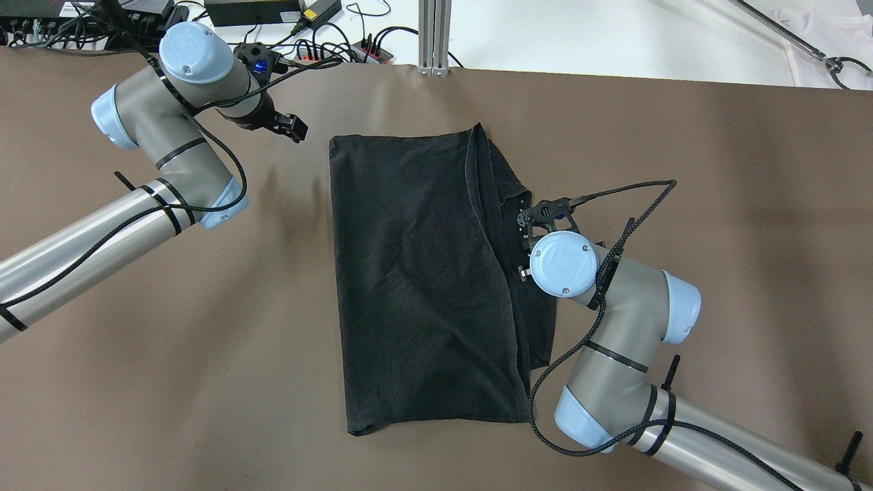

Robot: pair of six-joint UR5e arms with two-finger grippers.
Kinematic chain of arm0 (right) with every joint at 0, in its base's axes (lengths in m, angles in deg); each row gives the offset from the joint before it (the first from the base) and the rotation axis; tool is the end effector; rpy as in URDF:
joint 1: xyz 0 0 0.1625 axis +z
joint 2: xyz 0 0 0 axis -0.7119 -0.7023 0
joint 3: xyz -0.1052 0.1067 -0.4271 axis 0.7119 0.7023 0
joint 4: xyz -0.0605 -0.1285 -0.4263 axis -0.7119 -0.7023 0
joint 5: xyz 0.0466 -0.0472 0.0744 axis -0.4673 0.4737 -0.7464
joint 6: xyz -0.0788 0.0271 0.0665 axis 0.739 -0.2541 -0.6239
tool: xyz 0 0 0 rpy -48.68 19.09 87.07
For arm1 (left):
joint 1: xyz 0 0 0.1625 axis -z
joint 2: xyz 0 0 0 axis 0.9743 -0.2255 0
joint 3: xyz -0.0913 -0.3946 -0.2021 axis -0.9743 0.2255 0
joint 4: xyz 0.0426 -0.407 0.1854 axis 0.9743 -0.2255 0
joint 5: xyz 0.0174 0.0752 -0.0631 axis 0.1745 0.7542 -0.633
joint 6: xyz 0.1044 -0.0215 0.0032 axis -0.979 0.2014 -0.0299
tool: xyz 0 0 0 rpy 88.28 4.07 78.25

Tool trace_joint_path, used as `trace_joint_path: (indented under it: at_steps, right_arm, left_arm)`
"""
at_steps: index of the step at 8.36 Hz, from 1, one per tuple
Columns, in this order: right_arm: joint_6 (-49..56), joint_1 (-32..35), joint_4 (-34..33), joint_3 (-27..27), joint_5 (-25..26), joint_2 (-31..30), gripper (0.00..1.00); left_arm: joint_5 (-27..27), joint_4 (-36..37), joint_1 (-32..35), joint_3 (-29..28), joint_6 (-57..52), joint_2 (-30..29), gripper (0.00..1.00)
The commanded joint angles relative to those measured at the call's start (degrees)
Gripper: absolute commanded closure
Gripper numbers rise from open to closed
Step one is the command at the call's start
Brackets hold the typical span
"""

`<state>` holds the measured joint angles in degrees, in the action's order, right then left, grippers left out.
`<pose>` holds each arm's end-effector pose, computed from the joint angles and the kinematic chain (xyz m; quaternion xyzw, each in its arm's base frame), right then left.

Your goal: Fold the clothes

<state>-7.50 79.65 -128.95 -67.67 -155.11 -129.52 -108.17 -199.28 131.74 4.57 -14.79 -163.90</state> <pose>-0.5241 -0.5284 0.3293 0.2248 -0.2323 -0.0391 0.9455 0.4350 -0.7828 0.3599 0.2120 0.3681 0.0331 0.9047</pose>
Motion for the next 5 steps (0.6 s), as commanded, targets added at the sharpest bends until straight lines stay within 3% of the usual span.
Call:
trace_joint_path:
  at_steps: [1, 2, 5]
  right_arm:
    - [-7.01, 0.19, -0.23, 0.3, -2.96, 6.36, 0.07]
    - [-8.1, 0.19, -0.23, 2.31, -2.97, 9.34, 0.07]
    - [-9.87, 0.8, 0.55, 18.89, -2.97, 22.52, 0.07]
  left_arm:
    - [0.0, 0.0, -0.01, -0.08, 0.0, -0.08, 0.0]
    - [0.0, 0.08, -0.01, -0.08, 0.0, -0.08, 0.0]
    - [0.0, 0.0, 0.08, 0.0, 0.09, -0.17, 0.0]
